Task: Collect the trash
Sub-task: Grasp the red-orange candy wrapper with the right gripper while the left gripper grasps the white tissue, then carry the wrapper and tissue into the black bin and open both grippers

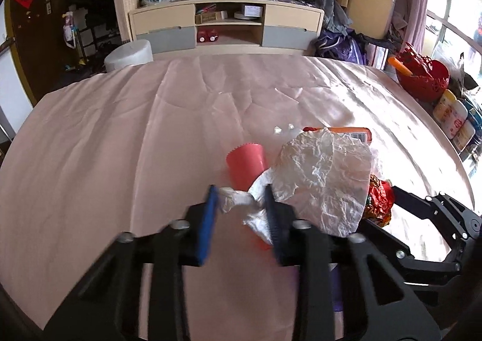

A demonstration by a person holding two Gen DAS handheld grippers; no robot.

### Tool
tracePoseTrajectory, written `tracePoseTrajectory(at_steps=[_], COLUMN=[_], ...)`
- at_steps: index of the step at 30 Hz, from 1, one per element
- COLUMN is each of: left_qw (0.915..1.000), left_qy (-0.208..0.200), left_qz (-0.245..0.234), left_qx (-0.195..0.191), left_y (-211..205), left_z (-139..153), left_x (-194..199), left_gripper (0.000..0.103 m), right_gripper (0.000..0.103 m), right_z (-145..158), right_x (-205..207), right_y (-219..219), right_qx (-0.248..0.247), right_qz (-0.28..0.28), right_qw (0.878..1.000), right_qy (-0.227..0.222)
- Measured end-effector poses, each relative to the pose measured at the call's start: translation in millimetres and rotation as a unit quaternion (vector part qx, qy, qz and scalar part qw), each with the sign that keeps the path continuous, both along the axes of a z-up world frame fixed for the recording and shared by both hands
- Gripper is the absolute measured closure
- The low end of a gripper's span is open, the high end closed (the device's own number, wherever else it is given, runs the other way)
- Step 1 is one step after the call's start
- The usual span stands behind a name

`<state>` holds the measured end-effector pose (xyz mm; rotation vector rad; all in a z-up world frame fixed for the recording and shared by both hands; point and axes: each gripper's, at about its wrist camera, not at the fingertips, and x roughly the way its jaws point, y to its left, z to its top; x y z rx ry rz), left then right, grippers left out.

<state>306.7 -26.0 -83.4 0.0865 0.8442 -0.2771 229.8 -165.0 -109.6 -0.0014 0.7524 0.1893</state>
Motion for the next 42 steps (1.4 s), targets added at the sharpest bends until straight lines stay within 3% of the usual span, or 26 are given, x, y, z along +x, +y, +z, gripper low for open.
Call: tracePoseTrajectory(at_steps=[2, 5, 12, 19, 34, 38, 42], left_qw=[1.0000, 1.0000, 0.9996, 0.9972, 0.9842, 0.9811, 0.9816], left_qy=[-0.001, -0.005, -0.028, -0.075, -0.177, -0.194, -0.190], left_qz=[0.000, 0.000, -0.005, 0.005, 0.000, -0.004, -0.016], left_qx=[0.001, 0.003, 0.009, 0.008, 0.008, 0.004, 0.005], left_y=[-2, -3, -6, -5, -10, -10, -12], left_z=[1, 3, 19, 61, 154, 164, 152], left_x=[1, 1, -11, -37, -164, -205, -241], left_gripper=[0.092, 0.098, 0.100, 0.100, 0.100, 0.100, 0.100], right_gripper=[0.056, 0.060, 0.063, 0.063, 0.062, 0.062, 0.062], right_z=[0, 1, 9, 42, 104, 114, 114], right_x=[1, 2, -3, -21, -119, -153, -182], right_y=[0, -1, -7, -22, -40, -45, -48], right_qx=[0.005, 0.008, 0.021, 0.025, 0.022, 0.022, 0.025], right_qz=[0.001, 0.003, 0.002, -0.014, -0.036, -0.040, -0.041], right_qw=[1.000, 1.000, 1.000, 0.999, 0.995, 0.993, 0.993], right_qy=[0.000, 0.002, -0.005, -0.040, -0.094, -0.106, -0.107])
